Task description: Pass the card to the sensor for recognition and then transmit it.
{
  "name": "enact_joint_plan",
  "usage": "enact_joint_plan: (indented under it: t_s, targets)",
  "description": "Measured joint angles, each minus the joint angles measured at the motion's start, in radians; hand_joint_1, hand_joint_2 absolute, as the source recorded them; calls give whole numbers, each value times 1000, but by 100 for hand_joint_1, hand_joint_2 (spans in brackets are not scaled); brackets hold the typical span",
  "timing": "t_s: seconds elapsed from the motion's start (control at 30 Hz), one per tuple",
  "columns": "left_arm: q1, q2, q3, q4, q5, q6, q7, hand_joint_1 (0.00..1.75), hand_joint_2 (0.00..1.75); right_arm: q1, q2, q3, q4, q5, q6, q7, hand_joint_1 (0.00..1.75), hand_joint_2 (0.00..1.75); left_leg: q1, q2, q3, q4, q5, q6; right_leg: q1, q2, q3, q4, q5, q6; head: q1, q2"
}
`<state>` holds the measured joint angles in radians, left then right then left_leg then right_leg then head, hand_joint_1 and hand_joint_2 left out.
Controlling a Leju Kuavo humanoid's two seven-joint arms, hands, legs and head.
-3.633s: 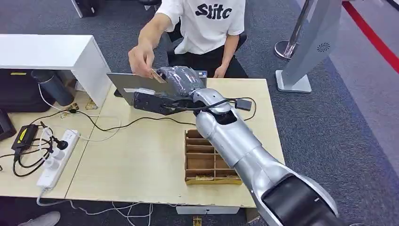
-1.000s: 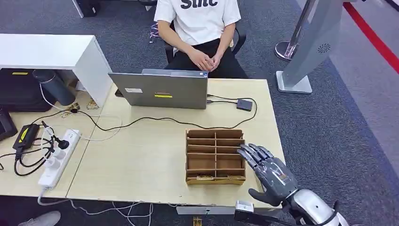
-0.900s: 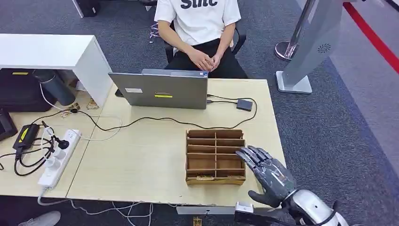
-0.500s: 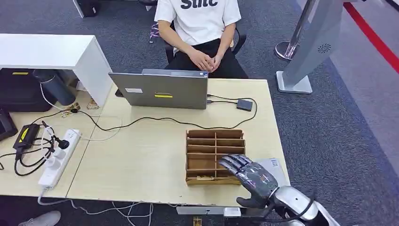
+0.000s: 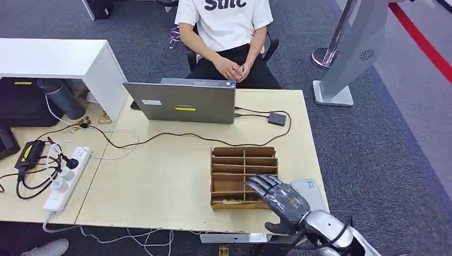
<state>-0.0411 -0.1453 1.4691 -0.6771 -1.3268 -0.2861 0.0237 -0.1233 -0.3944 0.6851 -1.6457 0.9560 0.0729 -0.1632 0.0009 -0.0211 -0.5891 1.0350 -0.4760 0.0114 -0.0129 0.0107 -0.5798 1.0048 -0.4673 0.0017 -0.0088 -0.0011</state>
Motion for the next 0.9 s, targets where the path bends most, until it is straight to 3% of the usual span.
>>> enact_joint_plan:
  t_s: [0.9]
  targets:
    - [0, -1, 0, 0, 4, 2, 4, 0, 175, 3, 35, -47, 27, 37, -19, 35, 0, 175, 0, 0, 0, 0, 0, 0, 0, 0, 0, 0, 0, 0, 0, 0]
